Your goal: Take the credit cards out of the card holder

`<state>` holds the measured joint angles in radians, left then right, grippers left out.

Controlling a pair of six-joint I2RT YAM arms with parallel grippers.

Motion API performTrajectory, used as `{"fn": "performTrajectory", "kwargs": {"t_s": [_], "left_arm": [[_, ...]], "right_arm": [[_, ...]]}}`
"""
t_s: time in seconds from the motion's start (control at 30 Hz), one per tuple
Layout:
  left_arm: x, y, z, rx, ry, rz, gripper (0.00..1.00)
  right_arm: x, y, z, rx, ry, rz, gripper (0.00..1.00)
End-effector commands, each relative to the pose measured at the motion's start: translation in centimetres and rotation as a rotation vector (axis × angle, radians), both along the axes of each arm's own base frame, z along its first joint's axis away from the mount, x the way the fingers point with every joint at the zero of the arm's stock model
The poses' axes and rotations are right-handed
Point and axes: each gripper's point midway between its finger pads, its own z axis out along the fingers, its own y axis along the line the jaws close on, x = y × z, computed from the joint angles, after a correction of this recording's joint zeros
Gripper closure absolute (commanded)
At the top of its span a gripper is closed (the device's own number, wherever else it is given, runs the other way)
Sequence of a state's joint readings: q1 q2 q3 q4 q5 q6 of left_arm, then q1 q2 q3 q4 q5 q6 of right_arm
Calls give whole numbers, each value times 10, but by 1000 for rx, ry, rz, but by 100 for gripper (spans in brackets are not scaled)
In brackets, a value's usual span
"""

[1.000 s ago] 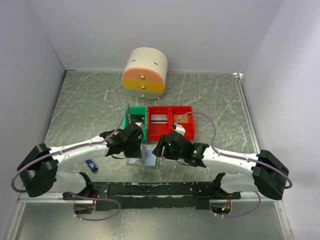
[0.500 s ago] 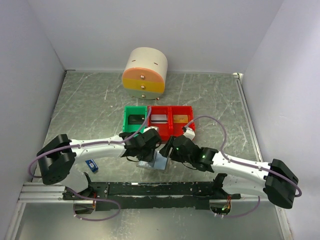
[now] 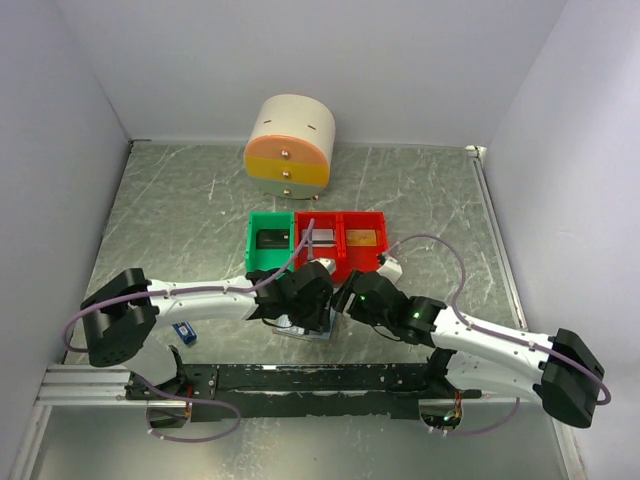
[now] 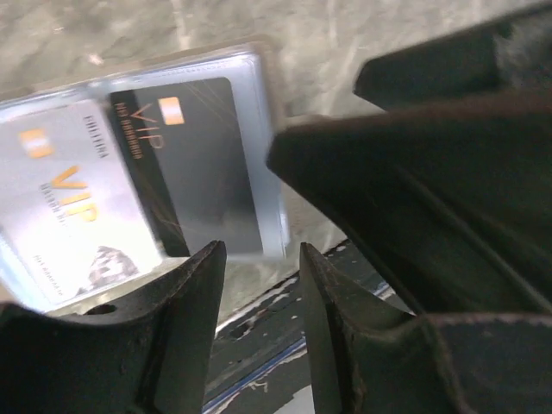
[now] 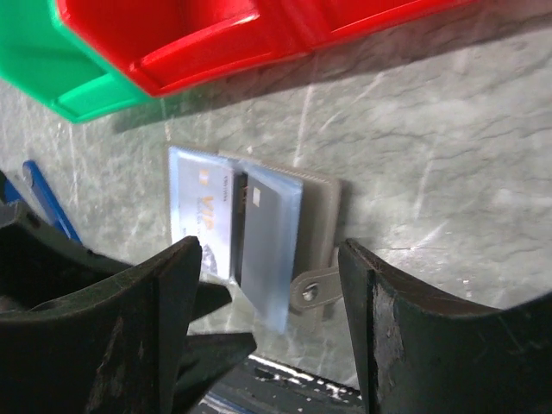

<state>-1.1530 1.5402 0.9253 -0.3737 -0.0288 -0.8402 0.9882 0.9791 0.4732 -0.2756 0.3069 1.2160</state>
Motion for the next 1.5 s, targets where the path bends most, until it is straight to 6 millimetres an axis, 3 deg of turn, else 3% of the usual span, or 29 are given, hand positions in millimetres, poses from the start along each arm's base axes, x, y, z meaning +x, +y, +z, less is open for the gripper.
{"fn": "performTrajectory", "kwargs": {"t_s": [0.0, 0.13, 0.33, 0.47, 0.6, 0.8, 0.93, 1.13, 1.37, 1.47], "left_arm": [[-12, -36, 21, -157, 22, -120, 49], [-4, -19, 25, -125, -27, -66, 46], [10, 26, 40, -72, -123, 83, 38], [17, 53, 40, -75, -124, 153, 34], [21, 69, 34, -105, -96, 192, 34], [24, 65, 41, -209, -77, 177, 34], [21, 54, 43, -259, -61, 140, 35], [18, 35, 42, -299, -33, 59, 36], [18, 13, 19, -280, 23, -12, 40], [20, 13, 6, -246, 39, 2, 42]], "right_arm": [[4, -23, -10, -9, 23, -65, 35], [3, -14, 0, 46, -11, -12, 35], [5, 8, 22, 97, -62, 97, 39], [8, 30, 38, 134, -88, 181, 43], [5, 54, 37, 148, -77, 262, 47], [-2, 70, 12, 80, -6, 266, 52], [-6, 52, -29, -5, 63, 201, 55], [-19, 26, -66, -56, 129, 159, 56], [-25, 7, -81, -55, 156, 102, 56], [-25, 2, -82, -64, 159, 81, 56]]}}
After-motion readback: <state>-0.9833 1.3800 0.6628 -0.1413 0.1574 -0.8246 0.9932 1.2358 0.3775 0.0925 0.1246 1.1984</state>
